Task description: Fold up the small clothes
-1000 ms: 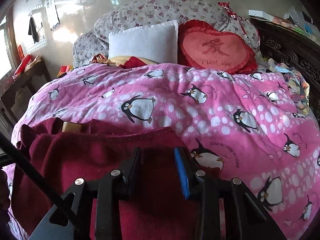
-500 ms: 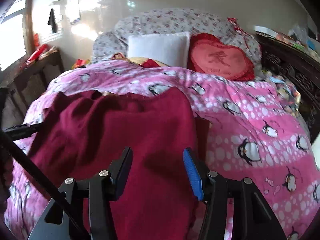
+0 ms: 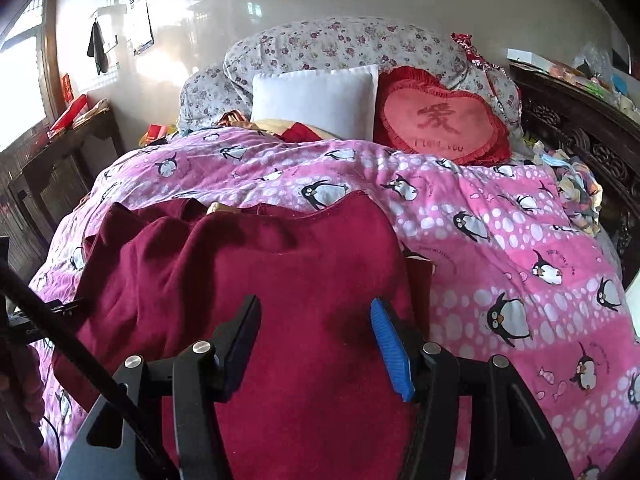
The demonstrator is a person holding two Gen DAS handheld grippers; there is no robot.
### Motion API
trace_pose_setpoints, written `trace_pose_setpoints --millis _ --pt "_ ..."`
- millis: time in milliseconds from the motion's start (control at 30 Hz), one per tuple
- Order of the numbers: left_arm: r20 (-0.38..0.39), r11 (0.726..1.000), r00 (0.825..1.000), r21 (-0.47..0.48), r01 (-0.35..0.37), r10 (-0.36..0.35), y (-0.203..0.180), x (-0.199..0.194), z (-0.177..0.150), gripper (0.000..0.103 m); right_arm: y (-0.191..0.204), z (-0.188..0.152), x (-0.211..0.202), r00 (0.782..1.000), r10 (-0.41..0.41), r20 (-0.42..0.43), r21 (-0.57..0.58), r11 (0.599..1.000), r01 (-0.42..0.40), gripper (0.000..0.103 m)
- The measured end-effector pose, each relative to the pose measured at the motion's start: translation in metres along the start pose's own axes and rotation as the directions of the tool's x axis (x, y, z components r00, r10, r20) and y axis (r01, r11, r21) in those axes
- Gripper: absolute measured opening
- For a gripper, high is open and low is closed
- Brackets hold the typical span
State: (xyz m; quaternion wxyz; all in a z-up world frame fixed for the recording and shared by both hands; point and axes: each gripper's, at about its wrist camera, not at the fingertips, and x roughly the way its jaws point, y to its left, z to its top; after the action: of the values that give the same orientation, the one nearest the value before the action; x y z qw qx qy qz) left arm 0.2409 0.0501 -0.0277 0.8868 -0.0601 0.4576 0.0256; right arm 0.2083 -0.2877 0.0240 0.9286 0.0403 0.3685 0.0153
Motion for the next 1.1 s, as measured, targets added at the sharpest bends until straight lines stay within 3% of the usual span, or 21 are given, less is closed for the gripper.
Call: trace_pose_setpoints --millis 100,267,333,433,567,633,667,733,767,800,833,933,1100 --pt "0.01 1.0 1.0 0.0 -0.007 0.007 0.0 0.0 -0.001 0.084 0.003 0.0 0.006 1.0 0.019 -0.015 0.019 1.0 -0.019 0.062" --pt "0.018 1.0 1.0 0.002 -0.004 0.004 0.004 -0.003 -0.005 0.084 0.051 0.009 0.004 0.989 0.151 0.008 -0.067 0.986 -0.15 0.062" --pt "0.02 1.0 1.0 -0.009 -0.002 0.002 0.009 -0.006 -0.007 0.085 0.081 0.019 0.007 0.97 0.245 0.004 -0.101 0.965 -0.243 0.062" --pt "0.004 1.0 1.0 -0.017 0.01 -0.01 0.015 -0.005 -0.009 0.086 0.124 0.031 0.022 0.948 0.319 -0.009 -0.146 0.937 -0.316 0.062" --pt "0.001 0.999 0.999 -0.032 0.043 -0.043 0.022 -0.004 -0.013 0.088 0.17 0.045 0.057 0.936 0.349 -0.044 -0.167 0.921 -0.351 0.062" --pt "-0.003 0.997 0.998 -0.041 0.06 -0.061 0.025 -0.002 -0.014 0.089 0.191 0.052 0.076 0.95 0.311 -0.035 -0.207 0.927 -0.312 0.067" --pt "-0.006 0.997 0.998 -0.044 0.066 -0.066 0.027 -0.001 -0.014 0.089 0.196 0.055 0.085 0.96 0.278 -0.023 -0.217 0.936 -0.276 0.077" --pt "-0.01 0.997 0.997 -0.043 0.071 -0.072 0.027 0.0 -0.015 0.089 0.203 0.061 0.102 0.967 0.255 -0.027 -0.198 0.946 -0.255 0.079" --pt "-0.009 0.997 0.997 -0.038 0.074 -0.075 0.027 0.0 -0.015 0.089 0.204 0.063 0.108 0.961 0.275 -0.041 -0.185 0.943 -0.278 0.069" --pt "-0.008 0.996 0.997 -0.037 0.076 -0.076 0.027 0.0 -0.015 0.089 0.206 0.065 0.114 0.951 0.302 -0.062 -0.182 0.934 -0.308 0.05" --pt "-0.007 0.996 0.997 -0.036 0.077 -0.077 0.027 -0.001 -0.015 0.089 0.212 0.065 0.12 0.948 0.306 -0.088 -0.206 0.926 -0.317 0.009" --pt "-0.007 0.996 0.997 -0.035 0.077 -0.078 0.027 -0.002 -0.015 0.089 0.227 0.063 0.118 0.956 0.284 -0.074 -0.272 0.917 -0.293 0.009" --pt "0.033 0.998 0.998 -0.027 0.052 -0.051 0.025 -0.01 -0.014 0.089 0.247 0.069 0.113 0.934 0.356 -0.033 -0.265 0.898 -0.351 0.009"
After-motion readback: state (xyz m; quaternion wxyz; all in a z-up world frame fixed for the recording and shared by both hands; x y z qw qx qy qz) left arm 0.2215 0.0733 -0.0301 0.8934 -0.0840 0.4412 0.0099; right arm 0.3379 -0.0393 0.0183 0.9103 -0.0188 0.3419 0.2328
